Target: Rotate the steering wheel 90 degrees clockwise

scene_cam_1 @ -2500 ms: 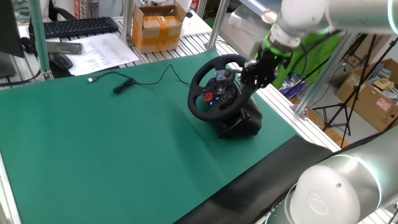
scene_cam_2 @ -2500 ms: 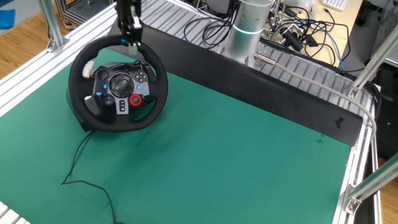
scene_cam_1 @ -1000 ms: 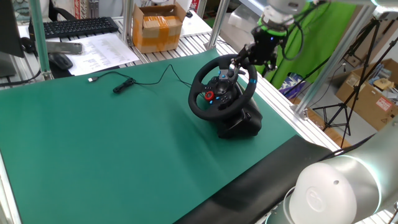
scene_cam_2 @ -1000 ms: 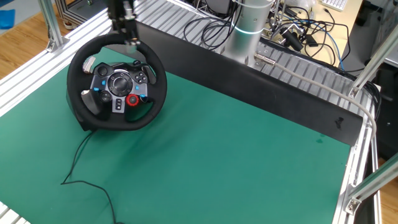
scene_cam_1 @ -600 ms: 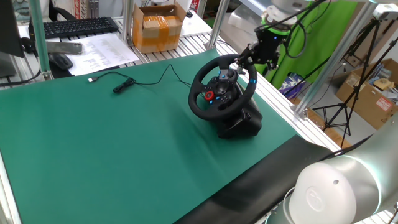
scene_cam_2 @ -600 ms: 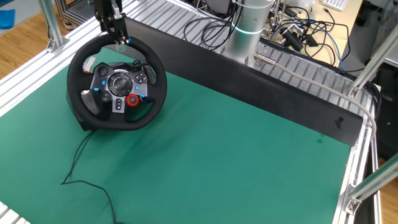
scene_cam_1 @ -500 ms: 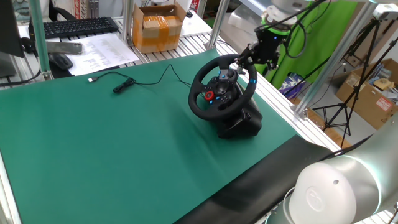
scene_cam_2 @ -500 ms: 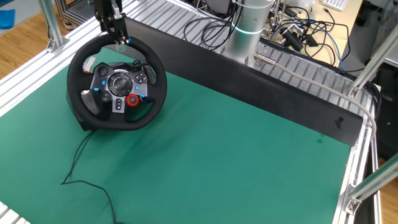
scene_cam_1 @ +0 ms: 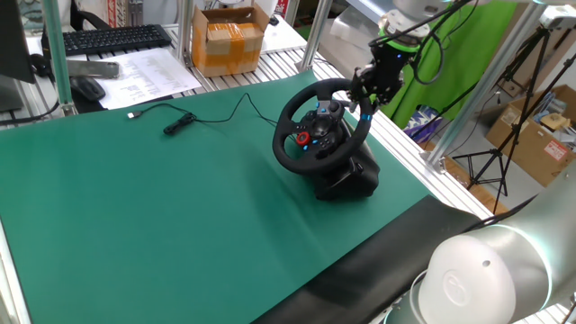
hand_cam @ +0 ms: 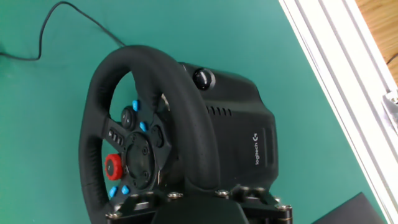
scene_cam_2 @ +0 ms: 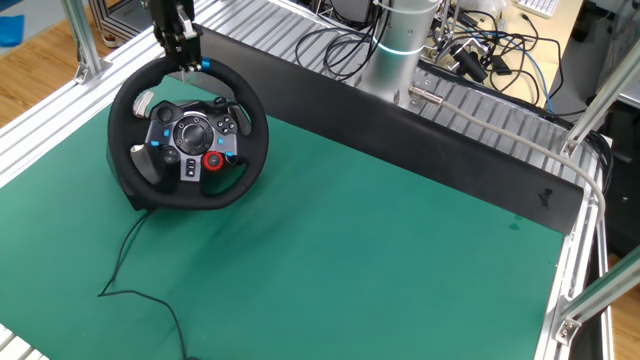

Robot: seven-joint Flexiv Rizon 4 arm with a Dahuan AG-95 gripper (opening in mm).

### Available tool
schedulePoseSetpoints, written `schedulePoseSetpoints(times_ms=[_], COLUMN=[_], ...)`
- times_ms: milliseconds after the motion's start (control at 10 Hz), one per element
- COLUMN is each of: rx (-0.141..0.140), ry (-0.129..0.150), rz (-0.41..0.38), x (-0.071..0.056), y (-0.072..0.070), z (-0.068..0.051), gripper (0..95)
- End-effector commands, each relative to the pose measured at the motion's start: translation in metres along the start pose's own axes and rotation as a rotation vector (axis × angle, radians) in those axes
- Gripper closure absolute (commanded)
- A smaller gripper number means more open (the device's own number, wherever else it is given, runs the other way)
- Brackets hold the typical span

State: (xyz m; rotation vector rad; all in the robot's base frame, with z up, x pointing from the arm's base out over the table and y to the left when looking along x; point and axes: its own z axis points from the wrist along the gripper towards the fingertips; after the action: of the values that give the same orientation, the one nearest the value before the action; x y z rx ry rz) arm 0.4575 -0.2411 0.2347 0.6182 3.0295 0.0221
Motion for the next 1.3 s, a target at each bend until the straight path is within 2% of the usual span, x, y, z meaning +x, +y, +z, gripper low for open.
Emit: schedulePoseSetpoints(times_ms=[100,400,600,900,1100,1200,1300], rx=[-0.003,-0.013,-0.033,-0.033,-0.037,-0.043,-0.057], ry=[-0.010,-0.024,-0.043,-0.057,-0.055,-0.068,-0.110], rz=[0.008,0.038,0.077,0.111,0.142,0.151,0.178], x=[0.004,0.020,0.029,0.040,0.046,0.048,0.053], y=[0.001,0.001,0.007,0.011,0.018,0.021,0.028], z=[0.002,0.006,0.006,0.013,0.011,0.013,0.026], gripper=[95.0,95.0,95.0,95.0,95.0,95.0,95.0])
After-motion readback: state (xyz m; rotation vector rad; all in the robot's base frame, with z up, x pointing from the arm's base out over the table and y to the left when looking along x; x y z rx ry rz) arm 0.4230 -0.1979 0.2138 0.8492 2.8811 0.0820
